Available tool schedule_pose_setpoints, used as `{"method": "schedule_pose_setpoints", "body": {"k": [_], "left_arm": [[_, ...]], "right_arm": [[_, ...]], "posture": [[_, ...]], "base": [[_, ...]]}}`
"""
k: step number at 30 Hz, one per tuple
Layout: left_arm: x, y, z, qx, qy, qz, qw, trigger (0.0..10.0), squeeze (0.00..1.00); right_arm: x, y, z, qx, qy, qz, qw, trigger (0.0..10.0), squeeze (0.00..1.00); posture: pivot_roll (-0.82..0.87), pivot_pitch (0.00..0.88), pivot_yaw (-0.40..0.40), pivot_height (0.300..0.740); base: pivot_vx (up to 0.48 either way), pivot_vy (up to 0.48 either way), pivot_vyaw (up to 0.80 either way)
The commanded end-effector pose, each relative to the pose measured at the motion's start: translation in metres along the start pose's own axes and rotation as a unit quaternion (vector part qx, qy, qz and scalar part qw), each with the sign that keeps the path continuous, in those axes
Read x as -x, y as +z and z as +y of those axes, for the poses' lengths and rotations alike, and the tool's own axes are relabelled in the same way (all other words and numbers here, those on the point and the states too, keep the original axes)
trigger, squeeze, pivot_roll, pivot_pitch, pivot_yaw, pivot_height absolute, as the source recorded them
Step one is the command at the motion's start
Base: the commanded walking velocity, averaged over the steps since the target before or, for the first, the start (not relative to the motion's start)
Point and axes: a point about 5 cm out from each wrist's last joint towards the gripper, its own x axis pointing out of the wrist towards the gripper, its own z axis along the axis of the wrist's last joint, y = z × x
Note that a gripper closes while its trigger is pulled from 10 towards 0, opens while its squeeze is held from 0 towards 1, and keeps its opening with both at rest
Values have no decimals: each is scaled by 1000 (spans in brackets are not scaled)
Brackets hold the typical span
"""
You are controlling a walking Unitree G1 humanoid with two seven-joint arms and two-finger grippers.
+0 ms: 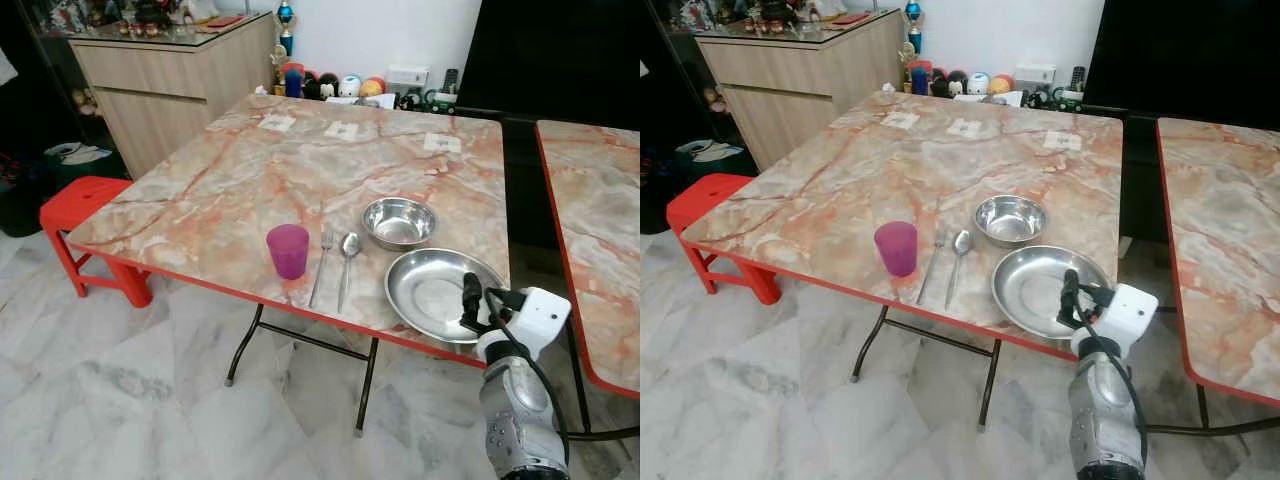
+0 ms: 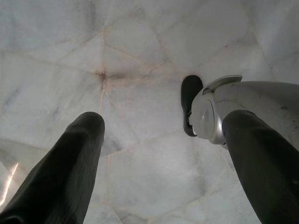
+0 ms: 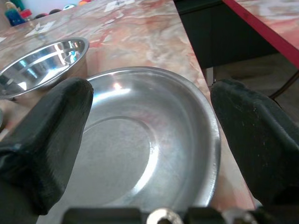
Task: Setting the table
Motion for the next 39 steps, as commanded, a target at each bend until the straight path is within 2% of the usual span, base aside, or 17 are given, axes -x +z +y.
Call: {"method": "schedule_pose_setpoints", "body": {"k": [1,7,10,14,18,34,35,36,37,39], "left_arm": [[1,-5,2,6,6,8,1000,10000,0],[1,-5,3,2,5,9,1000,10000,0],[1,-6,3,0,4,9,1000,10000,0],[2,-6,3,0,4,8,1000,10000,0],[2,-6,3,1,5,9,1000,10000,0],[2,-7,3,0,5,10,1000,10000,0],[2,-6,3,0,5,10,1000,10000,0],[2,-6,3,0,5,10,1000,10000,0],[2,-6,3,0,5,10,1000,10000,0],[2,-6,3,1,5,10,1000,10000,0]], "right_arm": [[1,-1,-5,-8,-15,4,1000,10000,0],[3,-3,-11,-9,-30,18,999,10000,0],[3,-8,-11,-23,-30,36,999,10000,0],[0,-11,-10,-16,-25,52,998,10000,0],[-2,-12,-10,-36,-32,56,997,10000,0],[-2,-21,-10,-46,-39,91,994,10000,0],[-2,-21,-10,-45,-39,95,994,9216,0],[-3,-22,-10,-40,-40,100,993,9216,0],[-3,-23,-10,-39,-41,104,993,353,0],[-3,-25,-10,-41,-41,110,992,0,0]], "posture": [[8,51,15,740],[4,46,18,740],[5,44,18,740],[11,46,17,740],[14,46,17,740],[20,41,15,740],[21,41,15,740],[20,41,14,740],[21,39,13,740],[21,38,13,740]], "base": [[0,0,0],[0,0,0],[0,0,0],[0,0,0],[0,0,0],[0,0,0],[0,0,0],[0,0,0],[0,0,0],[0,0,0]]}}
